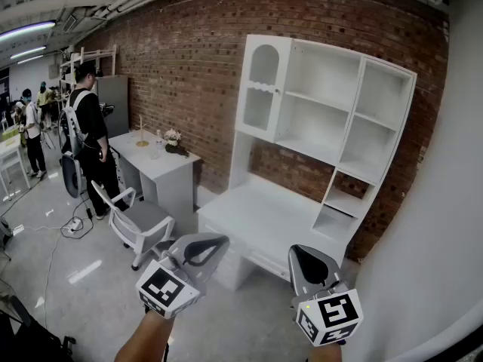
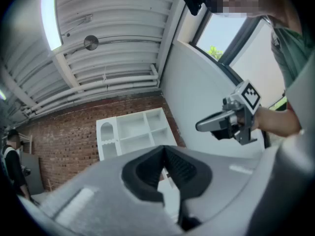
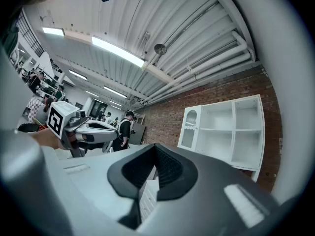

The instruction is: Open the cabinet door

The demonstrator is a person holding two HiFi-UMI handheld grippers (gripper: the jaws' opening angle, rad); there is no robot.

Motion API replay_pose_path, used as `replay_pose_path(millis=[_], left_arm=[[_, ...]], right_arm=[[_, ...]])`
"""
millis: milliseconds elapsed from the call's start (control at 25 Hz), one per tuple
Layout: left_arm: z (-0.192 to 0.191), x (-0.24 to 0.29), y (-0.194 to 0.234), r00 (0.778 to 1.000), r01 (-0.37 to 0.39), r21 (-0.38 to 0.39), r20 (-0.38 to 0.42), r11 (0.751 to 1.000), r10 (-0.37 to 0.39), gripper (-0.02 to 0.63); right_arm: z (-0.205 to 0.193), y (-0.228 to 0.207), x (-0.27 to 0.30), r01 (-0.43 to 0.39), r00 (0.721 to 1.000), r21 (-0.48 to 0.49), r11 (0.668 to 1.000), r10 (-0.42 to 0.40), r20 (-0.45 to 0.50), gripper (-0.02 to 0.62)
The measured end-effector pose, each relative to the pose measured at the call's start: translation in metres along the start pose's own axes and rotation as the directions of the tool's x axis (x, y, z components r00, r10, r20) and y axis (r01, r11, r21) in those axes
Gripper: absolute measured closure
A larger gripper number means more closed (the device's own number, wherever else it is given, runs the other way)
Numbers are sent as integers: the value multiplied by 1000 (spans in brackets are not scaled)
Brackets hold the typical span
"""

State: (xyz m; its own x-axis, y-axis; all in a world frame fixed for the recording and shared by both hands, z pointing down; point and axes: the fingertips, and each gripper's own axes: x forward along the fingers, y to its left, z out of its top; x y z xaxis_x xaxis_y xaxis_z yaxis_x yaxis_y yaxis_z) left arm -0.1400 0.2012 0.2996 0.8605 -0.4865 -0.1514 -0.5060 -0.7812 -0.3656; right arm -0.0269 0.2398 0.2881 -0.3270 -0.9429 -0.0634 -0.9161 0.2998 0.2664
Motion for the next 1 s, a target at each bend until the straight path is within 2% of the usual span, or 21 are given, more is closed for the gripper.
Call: replay_pose_path(millis=[560,1000], left_arm=[[-10,30,49,1000,-22,5,-13,1000,22,604],[-13,28,62,1000,20,-1,18,1000,-20,604]], right_arm=[[-2,-25,50,60,998,-17,998,-61,-33,589],[1,-19,67,92,996,11,996,-92,-11,589]])
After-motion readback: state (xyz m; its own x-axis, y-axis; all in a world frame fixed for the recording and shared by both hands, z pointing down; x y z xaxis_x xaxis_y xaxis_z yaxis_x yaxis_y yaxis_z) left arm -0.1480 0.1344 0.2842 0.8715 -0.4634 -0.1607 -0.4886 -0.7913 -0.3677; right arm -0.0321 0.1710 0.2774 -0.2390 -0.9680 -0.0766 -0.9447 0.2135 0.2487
